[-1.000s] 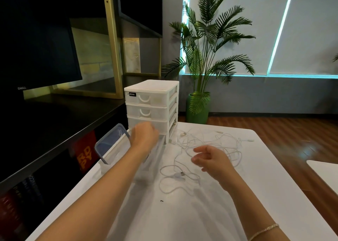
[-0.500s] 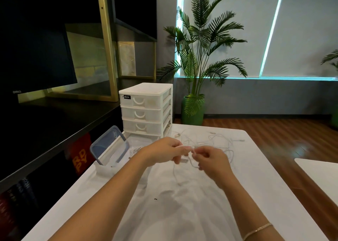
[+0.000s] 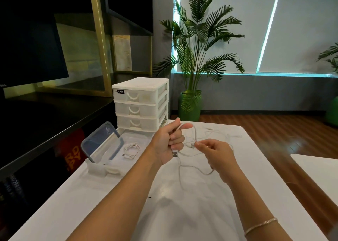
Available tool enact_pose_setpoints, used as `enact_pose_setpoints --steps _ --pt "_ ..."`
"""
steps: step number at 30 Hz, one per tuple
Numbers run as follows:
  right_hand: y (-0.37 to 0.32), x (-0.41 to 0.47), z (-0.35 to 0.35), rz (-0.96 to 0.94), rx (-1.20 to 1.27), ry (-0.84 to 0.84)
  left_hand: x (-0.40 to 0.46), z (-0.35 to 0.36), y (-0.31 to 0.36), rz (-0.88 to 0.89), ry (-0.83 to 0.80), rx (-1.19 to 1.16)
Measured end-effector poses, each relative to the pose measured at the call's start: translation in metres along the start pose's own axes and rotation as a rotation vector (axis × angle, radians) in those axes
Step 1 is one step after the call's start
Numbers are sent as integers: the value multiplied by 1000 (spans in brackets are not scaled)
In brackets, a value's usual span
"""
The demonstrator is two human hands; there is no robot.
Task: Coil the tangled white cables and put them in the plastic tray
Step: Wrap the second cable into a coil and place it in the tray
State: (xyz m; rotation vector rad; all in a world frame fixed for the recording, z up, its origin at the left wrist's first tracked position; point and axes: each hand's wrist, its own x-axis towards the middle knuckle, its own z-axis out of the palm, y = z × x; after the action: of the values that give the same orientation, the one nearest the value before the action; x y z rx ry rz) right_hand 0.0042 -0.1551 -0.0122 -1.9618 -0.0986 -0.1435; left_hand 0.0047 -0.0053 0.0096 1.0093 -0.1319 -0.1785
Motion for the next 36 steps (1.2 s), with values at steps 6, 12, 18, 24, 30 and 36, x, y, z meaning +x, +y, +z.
enact_pose_setpoints --steps 6,12,18,24,30,36 --pt "12 1 12 -99 -361 12 7 -11 -28 -43 47 -234" --pt "29 -1 26 -129 -562 -106 10 -15 -43 -40 109 -199" --pt "21 -4 33 -243 -648 -118 13 -13 -44 130 251 -155" --pt "11 -11 34 -352 -695 -63 8 -11 -43 246 390 330" --pt "6 -18 22 -356 -586 31 4 -4 -52 507 365 1149" --pt "4 -16 15 -312 -540 123 -1 -2 -54 528 236 1263"
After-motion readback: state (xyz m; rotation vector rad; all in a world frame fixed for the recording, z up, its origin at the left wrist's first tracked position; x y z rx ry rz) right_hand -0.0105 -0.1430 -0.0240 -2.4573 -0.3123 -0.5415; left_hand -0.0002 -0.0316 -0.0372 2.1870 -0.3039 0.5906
